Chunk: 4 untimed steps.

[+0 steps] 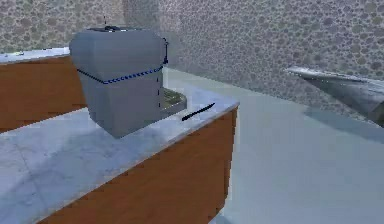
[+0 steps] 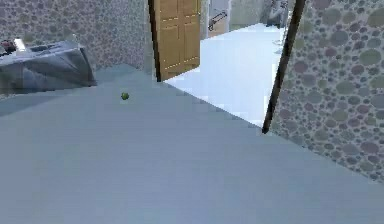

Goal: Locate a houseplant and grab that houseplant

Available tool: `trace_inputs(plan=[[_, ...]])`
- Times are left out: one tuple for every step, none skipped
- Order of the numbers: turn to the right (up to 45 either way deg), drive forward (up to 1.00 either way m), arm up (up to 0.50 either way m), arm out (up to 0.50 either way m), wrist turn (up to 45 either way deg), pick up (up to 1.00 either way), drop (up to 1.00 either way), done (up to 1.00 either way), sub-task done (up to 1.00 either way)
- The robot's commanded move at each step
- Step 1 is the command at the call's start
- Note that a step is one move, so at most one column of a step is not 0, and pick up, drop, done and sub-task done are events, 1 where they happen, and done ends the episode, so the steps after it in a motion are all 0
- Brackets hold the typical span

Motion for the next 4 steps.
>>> trace_inputs(plan=[[45.0,0.0,0.0,0.0,0.0,0.0,0.0,0.0,0.0],[12.0,0.0,0.0,0.0,0.0,0.0,0.0,0.0,0.0],[0.0,0.1,0.0,0.0,0.0,0.0,0.0,0.0,0.0],[45.0,0.0,0.0,0.0,0.0,0.0,0.0,0.0,0.0]])
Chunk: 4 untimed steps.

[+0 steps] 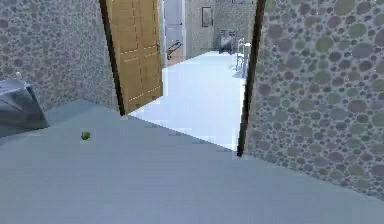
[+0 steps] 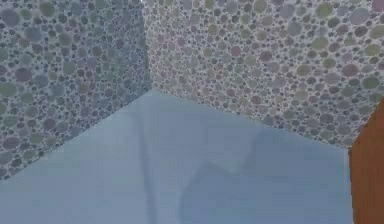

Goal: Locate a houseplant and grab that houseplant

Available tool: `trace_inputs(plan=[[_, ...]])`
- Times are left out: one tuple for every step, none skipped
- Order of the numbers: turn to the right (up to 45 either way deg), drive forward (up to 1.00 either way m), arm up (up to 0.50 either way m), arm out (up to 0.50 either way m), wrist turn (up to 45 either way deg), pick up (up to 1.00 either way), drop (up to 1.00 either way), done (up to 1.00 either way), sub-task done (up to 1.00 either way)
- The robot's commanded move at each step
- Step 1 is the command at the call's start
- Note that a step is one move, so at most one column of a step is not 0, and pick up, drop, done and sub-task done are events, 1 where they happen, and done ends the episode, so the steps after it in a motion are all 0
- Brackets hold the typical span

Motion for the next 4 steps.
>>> trace_inputs(plan=[[45.0,0.0,0.0,0.0,0.0,0.0,0.0,0.0,0.0],[45.0,0.0,0.0,0.0,0.0,0.0,0.0,0.0,0.0],[12.0,0.0,0.0,0.0,0.0,0.0,0.0,0.0,0.0],[45.0,0.0,0.0,0.0,0.0,0.0,0.0,0.0,0.0]])
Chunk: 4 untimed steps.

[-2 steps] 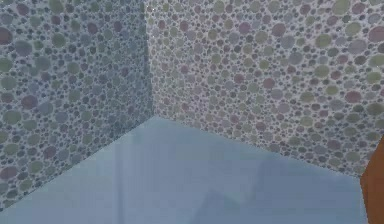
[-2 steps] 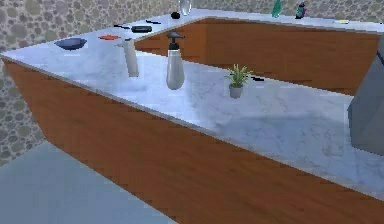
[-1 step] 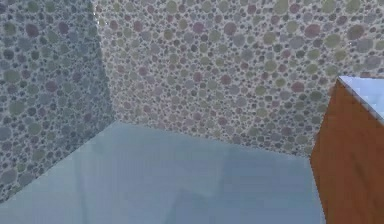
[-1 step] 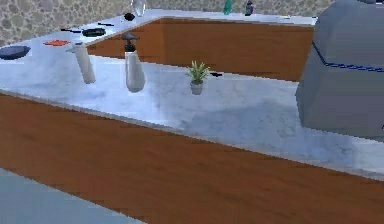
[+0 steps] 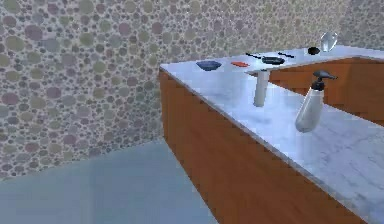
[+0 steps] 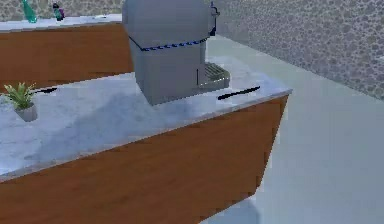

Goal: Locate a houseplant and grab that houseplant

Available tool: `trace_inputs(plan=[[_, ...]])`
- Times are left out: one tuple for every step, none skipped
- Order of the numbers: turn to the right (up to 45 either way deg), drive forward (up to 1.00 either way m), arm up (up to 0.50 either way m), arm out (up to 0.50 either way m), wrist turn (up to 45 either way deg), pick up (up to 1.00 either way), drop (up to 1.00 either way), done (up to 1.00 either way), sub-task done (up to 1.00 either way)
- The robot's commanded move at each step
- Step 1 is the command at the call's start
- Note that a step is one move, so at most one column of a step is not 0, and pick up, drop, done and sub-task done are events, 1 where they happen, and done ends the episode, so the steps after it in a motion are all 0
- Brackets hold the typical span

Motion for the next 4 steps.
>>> trace_inputs(plan=[[45.0,0.0,0.0,0.0,0.0,0.0,0.0,0.0,0.0],[45.0,0.0,0.0,0.0,0.0,0.0,0.0,0.0,0.0],[39.0,0.0,0.0,0.0,0.0,0.0,0.0,0.0,0.0],[0.0,1.0,0.0,0.0,0.0,0.0,0.0,0.0,0.0]])
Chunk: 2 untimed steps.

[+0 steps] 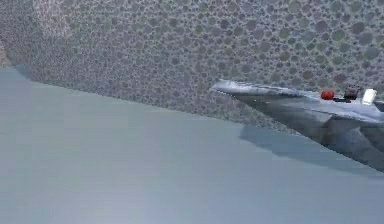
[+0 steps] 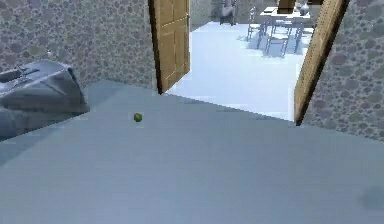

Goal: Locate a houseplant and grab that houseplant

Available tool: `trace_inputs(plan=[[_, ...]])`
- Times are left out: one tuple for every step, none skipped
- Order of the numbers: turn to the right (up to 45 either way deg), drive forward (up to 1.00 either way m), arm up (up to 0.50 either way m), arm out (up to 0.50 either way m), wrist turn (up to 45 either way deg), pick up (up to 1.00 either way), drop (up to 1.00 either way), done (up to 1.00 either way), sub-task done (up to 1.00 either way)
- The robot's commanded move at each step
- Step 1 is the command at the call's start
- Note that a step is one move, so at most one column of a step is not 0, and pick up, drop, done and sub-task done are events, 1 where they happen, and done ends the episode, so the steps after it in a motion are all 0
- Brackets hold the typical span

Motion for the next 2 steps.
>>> trace_inputs(plan=[[15.0,0.0,0.0,0.0,0.0,0.0,0.0,0.0,0.0],[0.0,0.2,0.0,0.0,0.0,0.0,0.0,0.0,0.0]])
